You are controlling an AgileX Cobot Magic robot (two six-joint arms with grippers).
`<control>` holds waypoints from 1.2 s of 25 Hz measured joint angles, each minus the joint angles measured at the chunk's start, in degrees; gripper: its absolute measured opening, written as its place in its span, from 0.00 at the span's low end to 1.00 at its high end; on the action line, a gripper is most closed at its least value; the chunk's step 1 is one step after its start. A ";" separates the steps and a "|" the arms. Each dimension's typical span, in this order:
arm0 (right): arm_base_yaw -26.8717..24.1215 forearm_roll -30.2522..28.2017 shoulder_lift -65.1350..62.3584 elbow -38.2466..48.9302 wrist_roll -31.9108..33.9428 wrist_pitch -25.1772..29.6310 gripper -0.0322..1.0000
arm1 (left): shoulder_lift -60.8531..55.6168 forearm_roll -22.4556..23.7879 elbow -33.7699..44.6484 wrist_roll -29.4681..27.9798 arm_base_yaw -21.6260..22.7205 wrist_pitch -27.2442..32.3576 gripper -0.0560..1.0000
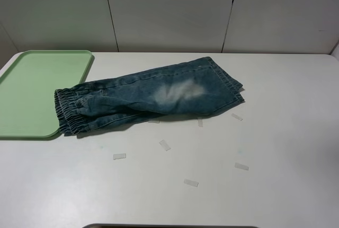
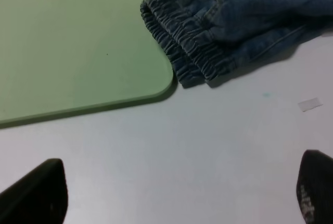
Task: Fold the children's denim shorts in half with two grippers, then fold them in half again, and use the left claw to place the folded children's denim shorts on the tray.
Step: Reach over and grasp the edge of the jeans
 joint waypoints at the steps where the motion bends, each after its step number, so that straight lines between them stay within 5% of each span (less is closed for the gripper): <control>1: 0.00 0.00 0.25 0.13 -0.78 0.24 0.59 | 0.00 0.00 0.00 0.00 0.00 0.00 0.88; 9: -0.78 4.15 5.40 9.13 -11.37 -7.67 0.59 | 0.00 0.00 0.00 0.00 0.00 0.00 0.88; 16: -5.83 13.02 16.73 9.87 -18.90 -7.12 0.59 | 0.00 0.00 0.00 0.00 0.00 0.00 0.88; 30: -15.55 20.53 25.31 9.61 -27.12 -9.17 0.59 | 0.00 0.00 0.00 0.00 0.00 0.00 0.88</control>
